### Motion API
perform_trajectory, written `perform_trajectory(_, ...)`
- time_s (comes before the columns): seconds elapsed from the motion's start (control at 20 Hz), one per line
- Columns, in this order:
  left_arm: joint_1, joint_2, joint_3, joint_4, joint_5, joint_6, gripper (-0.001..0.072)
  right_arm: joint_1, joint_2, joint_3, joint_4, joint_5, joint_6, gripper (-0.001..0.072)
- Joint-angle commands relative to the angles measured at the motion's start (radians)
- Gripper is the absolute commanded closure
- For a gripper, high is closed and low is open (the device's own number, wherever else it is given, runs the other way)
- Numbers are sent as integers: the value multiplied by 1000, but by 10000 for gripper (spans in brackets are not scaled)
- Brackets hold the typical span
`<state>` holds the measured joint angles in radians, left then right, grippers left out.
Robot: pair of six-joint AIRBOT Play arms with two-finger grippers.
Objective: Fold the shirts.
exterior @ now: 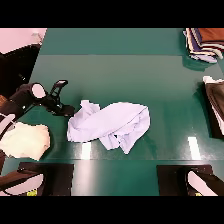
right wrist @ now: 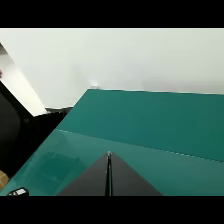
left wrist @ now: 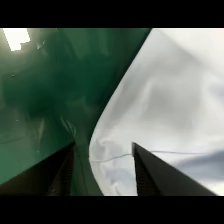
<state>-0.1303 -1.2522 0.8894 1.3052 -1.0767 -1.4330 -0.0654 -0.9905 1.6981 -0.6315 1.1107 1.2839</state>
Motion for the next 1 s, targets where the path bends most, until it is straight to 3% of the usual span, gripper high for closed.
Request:
perform_trajectory(0.0, 2, -29, -23, -12, 13, 2, 260, 0, 1, 1, 1, 0, 0, 701)
perform_trajectory(0.25, 2, -57, -23, -13, -17, 1, 293, 0, 1, 1, 1, 1, 0, 701)
perform_trajectory(0.3, 2, -57, -23, -13, -16, 1, 392, 0, 1, 1, 1, 6, 0, 700)
perform_trajectory(0.35, 2, -57, -23, -13, -16, 1, 608, 0, 1, 1, 1, 19, 0, 701)
perform_trajectory(0.4, 2, -56, -21, -13, -16, 1, 681, 0, 1, 1, 0, 37, 0, 700)
perform_trajectory(0.5, 2, -42, 10, -16, -16, -3, 683, 0, 1, -6, -2, 80, 2, 701)
perform_trajectory(0.6, 2, 1, 76, -20, -14, -3, 682, 0, 6, -63, -48, 133, 80, 701)
perform_trajectory(0.85, 2, 73, 295, -21, -14, -2, 682, 0, 85, -468, -368, 274, 217, 696)
perform_trajectory(0.9, 2, 73, 325, -25, -14, -2, 682, 0, 101, -588, -354, 270, 217, 538)
perform_trajectory(0.95, 2, 73, 346, -31, -7, -3, 682, 7, 112, -700, -334, 269, 216, 238)
